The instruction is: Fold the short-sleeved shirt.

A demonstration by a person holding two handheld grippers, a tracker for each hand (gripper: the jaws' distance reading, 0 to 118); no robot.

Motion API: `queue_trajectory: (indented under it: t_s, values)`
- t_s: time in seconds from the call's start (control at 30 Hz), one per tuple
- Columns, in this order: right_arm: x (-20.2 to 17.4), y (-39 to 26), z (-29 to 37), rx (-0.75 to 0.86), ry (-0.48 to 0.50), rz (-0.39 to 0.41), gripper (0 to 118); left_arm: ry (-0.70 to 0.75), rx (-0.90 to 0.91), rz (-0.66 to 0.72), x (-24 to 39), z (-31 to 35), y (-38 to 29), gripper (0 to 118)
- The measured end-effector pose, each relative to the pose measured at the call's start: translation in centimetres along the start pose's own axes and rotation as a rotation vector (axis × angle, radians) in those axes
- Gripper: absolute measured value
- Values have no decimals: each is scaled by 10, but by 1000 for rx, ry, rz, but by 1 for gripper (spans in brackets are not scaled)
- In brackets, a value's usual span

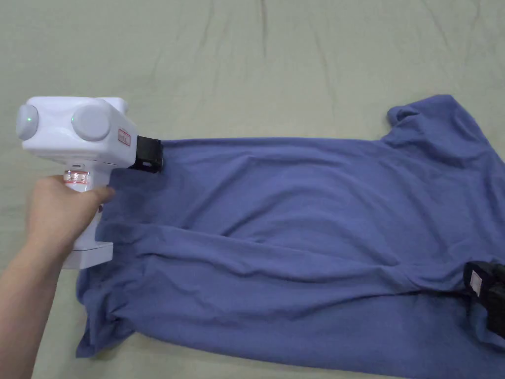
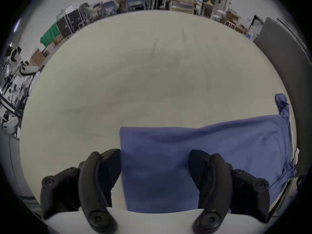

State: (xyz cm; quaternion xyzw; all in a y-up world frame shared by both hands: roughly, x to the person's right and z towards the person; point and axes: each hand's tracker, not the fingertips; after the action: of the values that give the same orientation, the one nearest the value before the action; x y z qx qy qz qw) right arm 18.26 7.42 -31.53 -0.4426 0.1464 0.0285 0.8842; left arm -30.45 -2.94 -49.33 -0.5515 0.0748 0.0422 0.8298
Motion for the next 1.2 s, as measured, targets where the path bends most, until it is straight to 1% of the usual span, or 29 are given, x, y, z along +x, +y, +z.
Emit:
queue_trajectory:
  t_s: [0.07,0.1,0.13,0.17,0.2,0.23,0.27,0.3,0.33,0.47,0.5,0.53,0.57,0.6,0.63,0.67,0.7,0.77,0.8,0.83,0.87,0.93,1.0,1.03,1.07,1.1,1.13,1.17,1.2]
  values:
    - [-2,1,-5,-12,1,7,3,-8,44,2,0,8,-6,91]
    - [-3,2,-7,-18,3,10,3,-13,87,-27,4,17,-13,88]
    - [-4,1,-10,-23,9,10,3,1,101,-74,6,20,-17,69]
    - [-4,1,-12,-28,18,8,3,-4,100,-102,7,23,-18,47]
    - [-3,0,-15,-34,26,5,3,-36,110,-98,7,27,-19,22]
    - [-3,-1,-17,-40,30,2,3,-70,97,-86,4,28,-15,6]
    - [-4,-1,-18,-43,32,1,3,-92,72,-76,5,29,-13,6]
    - [-4,-1,-19,-43,34,2,3,-38,94,-94,10,32,-13,6]
    - [-3,1,-19,-41,35,3,3,-23,123,-128,17,43,-19,6]
    - [8,24,-18,-5,34,4,5,-51,175,-122,24,82,-24,6]
    - [14,36,-19,6,32,-10,26,-56,200,-112,19,91,-21,6]
    - [23,51,-23,18,33,-39,88,-59,217,-108,20,101,-22,6]
    - [34,67,-32,16,47,-53,118,-61,237,-109,20,110,-24,6]
    - [45,84,-44,21,49,-70,118,-63,255,-111,21,117,-26,6]
    - [60,99,-49,115,44,-94,118,-64,260,-117,22,123,-30,6]
    - [77,114,-65,53,46,-115,118,-64,265,-121,22,126,-30,6]
    - [91,128,-79,18,15,-147,118,-62,265,-122,23,127,-30,6]
    - [116,154,-123,-44,-31,-160,118,-59,257,-118,20,114,-19,6]
    - [128,162,-144,-81,-84,-164,118,-60,249,-112,20,111,-18,6]
    - [139,167,-166,-155,-127,-163,118,-63,242,-106,19,109,-16,6]
    - [144,170,-187,-195,-162,-167,118,-66,236,-101,19,107,-15,6]
    - [157,169,-220,-273,-175,-187,118,-68,226,-97,13,97,-10,6]
    - [161,159,-240,-328,-180,-221,116,-62,208,-100,12,90,-6,6]
    - [161,156,-246,-345,-173,-214,97,-57,199,-106,14,89,-8,6]
    - [155,154,-239,-317,-223,-154,95,-54,194,-110,13,87,-7,6]
    - [150,156,-231,-263,-211,-113,92,-50,193,-113,12,86,-7,6]
    - [131,154,-212,-260,-207,-59,76,-49,195,-118,13,87,-8,6]
    - [125,153,-206,-258,-218,-24,56,-49,196,-118,15,89,-9,6]
    - [119,152,-199,-235,-214,-6,27,-48,197,-115,15,89,-9,6]
